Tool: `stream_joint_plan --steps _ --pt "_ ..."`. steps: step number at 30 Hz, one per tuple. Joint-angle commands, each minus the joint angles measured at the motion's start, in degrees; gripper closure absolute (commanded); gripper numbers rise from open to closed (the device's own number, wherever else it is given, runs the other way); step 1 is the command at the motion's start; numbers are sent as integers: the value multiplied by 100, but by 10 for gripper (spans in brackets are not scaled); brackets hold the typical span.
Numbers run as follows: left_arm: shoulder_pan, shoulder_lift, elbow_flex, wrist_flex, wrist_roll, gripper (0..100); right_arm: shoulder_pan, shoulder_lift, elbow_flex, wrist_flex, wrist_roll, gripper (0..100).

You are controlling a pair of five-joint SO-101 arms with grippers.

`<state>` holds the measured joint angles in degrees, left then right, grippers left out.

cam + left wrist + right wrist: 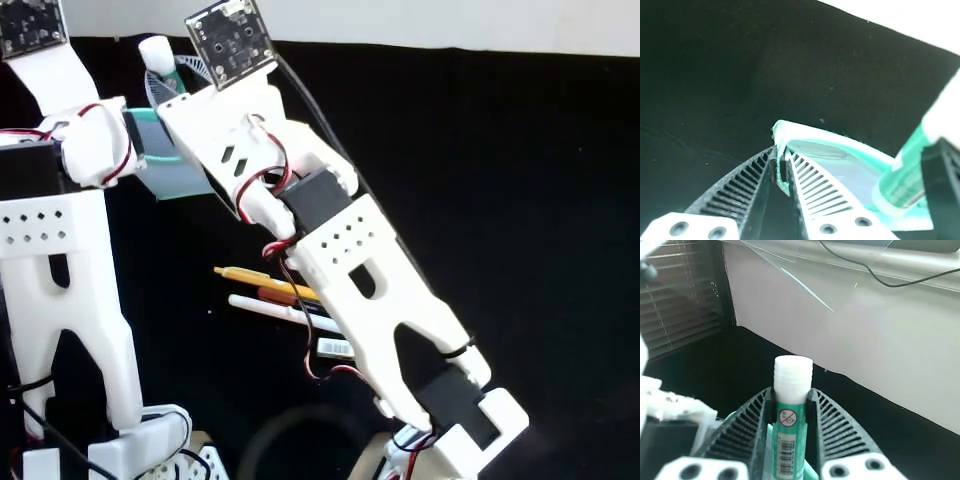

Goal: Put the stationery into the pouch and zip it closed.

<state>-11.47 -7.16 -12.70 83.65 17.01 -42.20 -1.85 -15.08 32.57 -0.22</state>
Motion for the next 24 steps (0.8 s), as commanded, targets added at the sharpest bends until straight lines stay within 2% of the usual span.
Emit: stream_joint_plan --steps 1,9,16,24 --pt "57 92 -154 9 343 993 -154 127 -40 -295 -44 990" --pt "22 101 -242 -35 369 993 -286 804 -40 -769 -53 988" --pt "13 101 -242 -193 369 993 -330 822 -31 -593 -35 832" --pt "13 163 -233 -193 334 993 -356 699 -84 -356 -26 821"
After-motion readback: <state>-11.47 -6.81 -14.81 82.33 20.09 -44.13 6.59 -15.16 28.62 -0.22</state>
